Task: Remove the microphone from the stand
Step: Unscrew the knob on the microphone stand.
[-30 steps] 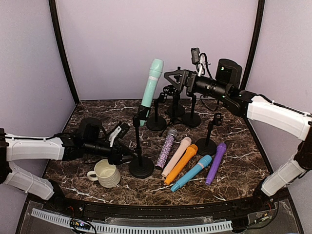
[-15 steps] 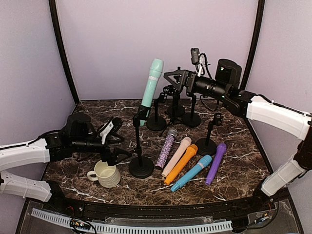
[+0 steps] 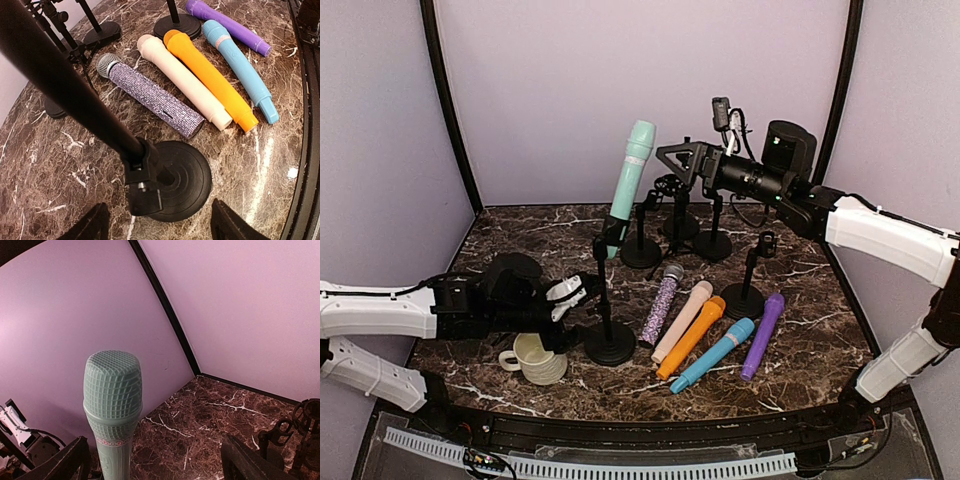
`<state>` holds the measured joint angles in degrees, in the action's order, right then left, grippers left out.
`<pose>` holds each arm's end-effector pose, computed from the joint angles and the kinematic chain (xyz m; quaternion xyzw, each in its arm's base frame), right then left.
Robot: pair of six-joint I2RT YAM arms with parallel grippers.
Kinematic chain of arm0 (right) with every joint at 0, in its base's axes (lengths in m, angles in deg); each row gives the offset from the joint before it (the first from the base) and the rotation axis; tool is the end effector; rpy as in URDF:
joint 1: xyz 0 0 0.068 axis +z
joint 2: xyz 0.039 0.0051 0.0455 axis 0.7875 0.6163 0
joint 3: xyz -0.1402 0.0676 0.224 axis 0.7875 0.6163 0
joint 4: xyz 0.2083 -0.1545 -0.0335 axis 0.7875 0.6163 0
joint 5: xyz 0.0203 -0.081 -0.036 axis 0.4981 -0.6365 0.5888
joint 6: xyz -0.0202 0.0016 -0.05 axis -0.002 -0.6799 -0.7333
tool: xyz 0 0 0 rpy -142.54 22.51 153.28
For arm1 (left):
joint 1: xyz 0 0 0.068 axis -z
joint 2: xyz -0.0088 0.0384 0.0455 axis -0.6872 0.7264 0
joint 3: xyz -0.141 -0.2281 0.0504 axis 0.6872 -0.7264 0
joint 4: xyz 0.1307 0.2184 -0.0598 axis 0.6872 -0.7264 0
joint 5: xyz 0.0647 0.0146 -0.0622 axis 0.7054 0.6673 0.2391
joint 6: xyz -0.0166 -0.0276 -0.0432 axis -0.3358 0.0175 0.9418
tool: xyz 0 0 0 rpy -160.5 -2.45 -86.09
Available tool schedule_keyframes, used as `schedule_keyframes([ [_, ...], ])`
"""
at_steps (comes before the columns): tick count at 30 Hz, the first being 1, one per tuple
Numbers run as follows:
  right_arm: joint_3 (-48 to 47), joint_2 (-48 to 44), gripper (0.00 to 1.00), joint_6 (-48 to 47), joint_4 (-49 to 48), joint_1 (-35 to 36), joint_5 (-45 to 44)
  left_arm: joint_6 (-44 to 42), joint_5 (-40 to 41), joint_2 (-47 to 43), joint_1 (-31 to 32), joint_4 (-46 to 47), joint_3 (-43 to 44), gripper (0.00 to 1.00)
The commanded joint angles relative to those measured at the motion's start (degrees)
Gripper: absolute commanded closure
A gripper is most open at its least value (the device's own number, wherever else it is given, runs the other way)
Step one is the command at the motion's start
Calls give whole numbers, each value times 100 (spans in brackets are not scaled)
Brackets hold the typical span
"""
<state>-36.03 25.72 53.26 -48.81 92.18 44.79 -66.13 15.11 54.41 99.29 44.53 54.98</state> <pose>0.2597 0.2357 0.3974 -0.2004 0.6460 0.5022 0.5388 0.1407 -0.2063 0.2397 0.4918 0.7184 -0.1706 0.4615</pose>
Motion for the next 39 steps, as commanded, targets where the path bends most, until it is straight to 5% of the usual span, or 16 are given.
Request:
schedule_keyframes([
  [1,-33,23,9,21,-223,-10,55,-119,447,161,85,18,208,32],
  [18,-76,91,9,0,-157,-15,69,229,380,143,134,174,207,70],
  [30,-102,147,9,38,-192,-13,113,577,319,33,134,346,123,65],
  [39,-68,142,9,51,-207,-13,91,830,265,-6,134,298,81,86],
])
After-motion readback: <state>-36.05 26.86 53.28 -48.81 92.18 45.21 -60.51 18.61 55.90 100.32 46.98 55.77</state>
